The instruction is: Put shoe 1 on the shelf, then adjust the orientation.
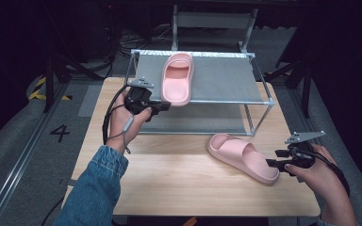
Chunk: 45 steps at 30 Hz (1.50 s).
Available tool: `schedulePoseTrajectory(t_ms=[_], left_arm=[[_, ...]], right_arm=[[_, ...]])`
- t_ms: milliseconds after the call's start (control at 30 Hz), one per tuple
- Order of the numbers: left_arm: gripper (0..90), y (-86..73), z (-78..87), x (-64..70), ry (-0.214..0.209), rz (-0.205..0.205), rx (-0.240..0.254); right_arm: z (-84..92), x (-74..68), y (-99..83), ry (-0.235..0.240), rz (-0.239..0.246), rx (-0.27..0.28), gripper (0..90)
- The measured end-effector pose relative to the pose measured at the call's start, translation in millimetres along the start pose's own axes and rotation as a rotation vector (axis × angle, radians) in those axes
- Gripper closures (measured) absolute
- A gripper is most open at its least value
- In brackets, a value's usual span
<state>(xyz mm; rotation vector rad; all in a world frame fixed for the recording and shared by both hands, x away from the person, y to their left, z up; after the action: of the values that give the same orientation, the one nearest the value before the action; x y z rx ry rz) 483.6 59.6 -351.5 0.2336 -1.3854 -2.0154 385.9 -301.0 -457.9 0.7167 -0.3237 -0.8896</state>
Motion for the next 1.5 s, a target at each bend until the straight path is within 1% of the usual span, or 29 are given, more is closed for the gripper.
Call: schedulePoseTrajectory(t_ms=[100, 133, 167, 233, 267, 400, 600, 667, 700, 800, 833, 867, 900, 1033, 1100, 1167, 1200, 1233, 1267, 1300, 1333, 1367, 1400, 1467, 1500], left_arm=[[85.5, 2.4, -4.3, -0.4, 0.004, -0.002, 0.002], [85.5, 5.1, -7.6, -1.5, 0.008, -0.008, 0.01], [83.6, 7.5, -10.3, -2.8, 0.014, -0.014, 0.023], [80.5, 10.0, -15.3, -4.0, 0.015, -0.006, 0.034], [79.7, 10.8, -17.8, -5.2, 0.02, -0.009, 0.036], [74.9, 12.1, -26.8, -11.8, 0.052, -0.031, 0.034], [69.0, 15.1, -35.3, -18.0, 0.063, -0.025, 0.041], [64.1, 15.5, -36.8, -19.6, 0.071, -0.017, 0.044], [61.8, 15.5, -37.3, -18.8, 0.064, -0.008, 0.042], [54.4, 16.0, -37.2, -17.0, 0.058, -0.009, 0.044], [54.4, 16.5, -36.6, -16.4, 0.068, -0.014, 0.048], [50.2, 16.6, -35.6, -16.5, 0.069, -0.026, 0.046], [49.5, 16.1, -34.3, -14.8, 0.065, -0.013, 0.045], [47.5, 15.1, -26.8, -9.9, 0.055, -0.023, 0.049], [45.5, 14.3, -22.2, -5.8, 0.045, -0.027, 0.044], [41.4, 13.7, -19.8, -3.9, 0.046, -0.032, 0.039], [39.0, 11.7, -13.6, 0.2, 0.056, -0.05, 0.028], [37.4, 10.4, -10.9, 2.5, 0.057, -0.057, 0.022], [35.9, 8.7, -8.1, 4.1, 0.062, -0.069, 0.012], [34.1, 8.7, -8.1, 4.1, 0.062, -0.069, 0.012], [34.1, 5.7, -4.1, 4.6, 0.075, -0.085, -0.006], [32.2, 3.6, -2.0, 5.4, 0.087, -0.084, -0.014], [31.2, 0.7, 1.5, 6.3, 0.097, -0.096, -0.027], [29.3, -5.0, 8.2, 8.7, 0.104, -0.103, -0.044], [29.2, -8.3, 12.1, 9.1, 0.112, -0.112, -0.053]], right_arm=[[-0.1, 0.0, 0.1, -0.001, 0.002, 0.001, 44.6], [0.3, 0.2, 0.2, -0.002, 0.002, 0.002, 44.5], [1.0, 0.1, -0.1, -0.002, -0.004, 0.001, 44.5], [1.5, 1.0, -0.4, -0.006, -0.004, 0.005, 44.5], [1.9, 1.5, -0.5, -0.007, -0.003, 0.005, 44.5], [2.5, 1.2, -0.8, -0.007, -0.008, 0.007, 44.5], [2.7, 1.3, -1.3, -0.007, -0.004, 0.008, 44.3], [2.4, 2.0, -1.7, -0.009, -0.001, 0.006, 44.3], [2.2, 1.8, -1.9, -0.009, -0.002, 0.005, 44.3], [1.8, 1.3, -1.9, -0.008, -0.005, 0.007, 44.3], [2.1, 1.5, -2.2, -0.009, -0.004, 0.005, 44.3], [2.3, 1.7, -2.6, -0.01, -0.003, 0.003, 44.3], [2.3, 1.8, -2.6, -0.011, -0.004, 0.004, 44.3], [1.6, 0.4, -2.3, -0.01, 0.0, 0.007, 44.3], [1.5, -0.1, -2.2, -0.012, 0.003, 0.004, 44.4], [0.6, -1.2, -2.4, -0.01, 0.007, 0.008, 44.4], [0.5, -1.5, -2.1, -0.011, 0.007, 0.008, 44.5], [0.9, -1.4, -1.7, -0.015, 0.008, 0.007, 44.6], [0.8, -1.9, -1.4, -0.015, 0.008, 0.008, 44.6], [0.8, -1.9, -1.4, -0.015, 0.008, 0.008, 44.6], [0.7, -2.6, -0.9, -0.012, 0.011, 0.009, 44.6], [0.5, -3.6, -0.7, -0.011, 0.013, 0.007, 44.6], [0.1, -4.1, -0.7, -0.01, 0.019, 0.004, 44.6], [-1.5, -7.4, 0.4, -0.005, 0.024, 0.005, 44.6], [-2.3, -8.9, 0.7, -0.003, 0.034, 0.002, 44.6]])
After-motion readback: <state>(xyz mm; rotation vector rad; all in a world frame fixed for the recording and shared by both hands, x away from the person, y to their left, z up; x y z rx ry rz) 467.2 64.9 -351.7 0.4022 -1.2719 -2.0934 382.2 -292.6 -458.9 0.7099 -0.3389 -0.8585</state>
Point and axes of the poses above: each handheld gripper's, and its own axes: z roughly backward along the jaws, y roughly out of its top, x roughly to its right, the point moved 10 cm from there along -z, roughly forward along the jaws, and after that the axes turned 8 degrees about x, right-handed, at the moved point
